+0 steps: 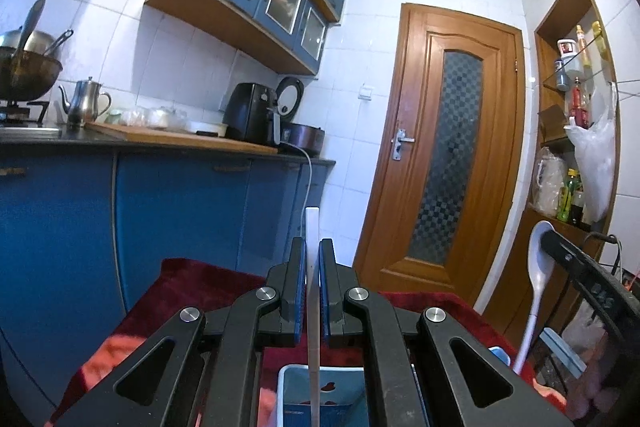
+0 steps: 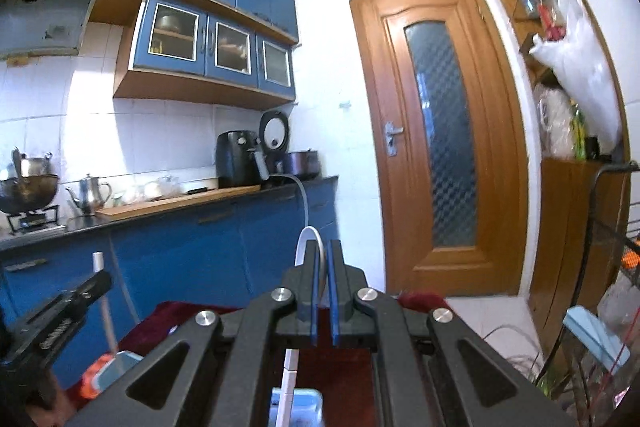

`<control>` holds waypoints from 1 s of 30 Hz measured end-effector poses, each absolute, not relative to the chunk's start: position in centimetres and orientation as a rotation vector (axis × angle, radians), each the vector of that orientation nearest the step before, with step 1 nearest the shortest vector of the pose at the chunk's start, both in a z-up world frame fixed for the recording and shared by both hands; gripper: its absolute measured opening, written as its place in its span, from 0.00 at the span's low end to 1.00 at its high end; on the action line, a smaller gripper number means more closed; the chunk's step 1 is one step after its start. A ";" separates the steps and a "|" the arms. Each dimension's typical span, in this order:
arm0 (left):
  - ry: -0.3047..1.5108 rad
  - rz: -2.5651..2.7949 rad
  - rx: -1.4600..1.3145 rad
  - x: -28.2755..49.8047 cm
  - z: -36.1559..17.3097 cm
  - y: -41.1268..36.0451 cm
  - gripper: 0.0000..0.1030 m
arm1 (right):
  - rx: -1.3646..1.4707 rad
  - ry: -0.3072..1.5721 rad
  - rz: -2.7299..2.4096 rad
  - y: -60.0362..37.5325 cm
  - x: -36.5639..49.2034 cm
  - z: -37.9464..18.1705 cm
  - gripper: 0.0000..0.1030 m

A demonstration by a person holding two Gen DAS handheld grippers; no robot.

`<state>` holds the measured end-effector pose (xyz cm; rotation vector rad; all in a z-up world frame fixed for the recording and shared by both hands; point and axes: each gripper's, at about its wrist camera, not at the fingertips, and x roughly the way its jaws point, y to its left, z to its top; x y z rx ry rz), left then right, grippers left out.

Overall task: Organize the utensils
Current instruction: 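Lift the white chopstick with the left gripper and carry it over the caddy, then open the left gripper to drop the chopstick into the caddy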

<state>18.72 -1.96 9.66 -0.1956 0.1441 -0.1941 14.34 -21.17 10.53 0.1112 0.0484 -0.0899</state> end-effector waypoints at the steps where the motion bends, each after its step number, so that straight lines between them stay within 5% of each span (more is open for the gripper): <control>1: 0.147 -0.193 -0.196 18.8 9.6 -1.9 0.06 | 0.109 0.053 -0.093 -21.1 14.7 10.2 0.05; 11: 0.208 -0.216 -0.198 19.6 9.2 -2.2 0.07 | 0.102 0.141 -0.010 -20.9 16.2 8.1 0.06; 14: 0.221 -0.225 -0.195 19.5 9.3 -2.4 0.16 | 0.097 0.166 0.044 -20.4 15.8 8.2 0.09; 16: 0.223 -0.233 -0.196 19.2 9.5 -2.4 0.25 | 0.102 0.174 0.064 -20.0 15.5 8.4 0.21; 30: 0.305 -0.266 -0.161 15.6 12.1 -2.8 0.25 | 0.155 0.188 0.138 -19.3 11.2 11.2 0.24</control>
